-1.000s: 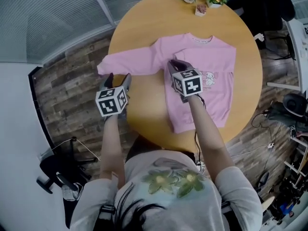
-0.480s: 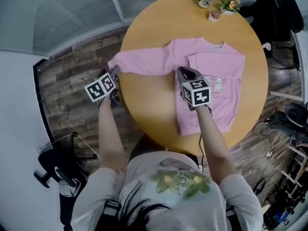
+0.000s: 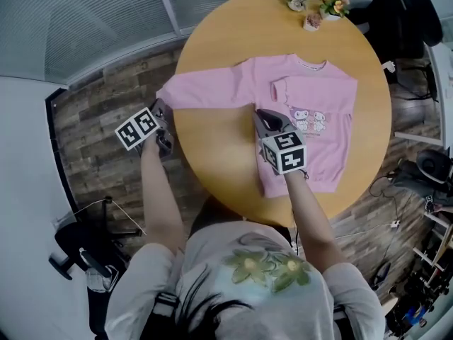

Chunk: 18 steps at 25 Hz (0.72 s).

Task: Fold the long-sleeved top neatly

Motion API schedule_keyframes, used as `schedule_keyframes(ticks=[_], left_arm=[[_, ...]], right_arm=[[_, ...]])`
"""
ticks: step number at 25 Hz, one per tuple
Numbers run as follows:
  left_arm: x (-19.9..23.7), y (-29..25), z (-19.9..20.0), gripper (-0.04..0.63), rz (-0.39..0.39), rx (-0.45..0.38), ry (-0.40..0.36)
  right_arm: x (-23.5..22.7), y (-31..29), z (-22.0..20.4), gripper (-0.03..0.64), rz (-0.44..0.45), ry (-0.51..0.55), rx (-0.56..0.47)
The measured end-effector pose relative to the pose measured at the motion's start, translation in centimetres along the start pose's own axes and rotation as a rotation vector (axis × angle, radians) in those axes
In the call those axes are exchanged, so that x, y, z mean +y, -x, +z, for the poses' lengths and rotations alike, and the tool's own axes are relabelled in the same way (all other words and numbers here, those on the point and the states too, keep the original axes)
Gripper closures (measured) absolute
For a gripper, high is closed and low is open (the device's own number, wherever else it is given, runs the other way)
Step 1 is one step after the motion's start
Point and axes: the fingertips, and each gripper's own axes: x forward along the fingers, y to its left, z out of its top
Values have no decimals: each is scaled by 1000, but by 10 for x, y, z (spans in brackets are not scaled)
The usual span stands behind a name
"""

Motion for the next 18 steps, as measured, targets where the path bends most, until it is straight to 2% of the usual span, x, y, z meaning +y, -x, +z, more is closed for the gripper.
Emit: schedule_keyframes(ticks=[4,6,9,12,15,18], left_arm=[[-11,11,7,592,3,-27,-75],[-6,9,3,592,17,-12,-58],[12,-5,-14,578,27,44,42],[27,-19,-31,500,12,88,158],[34,-30,-41,422,-53,111,293],[39,-40,-43,389,-144,96,428]], right_arm=[[1,11,1,583,-3,-4,-18],[1,17,1,583,-6,-4,-23],[0,26,-1,583,-11,-7,-29],[-1,29,-7,583,-15,-2,-19],[3,28,-14,583,-13,-1,-3],[10,23,-20,583,-6,0,10]])
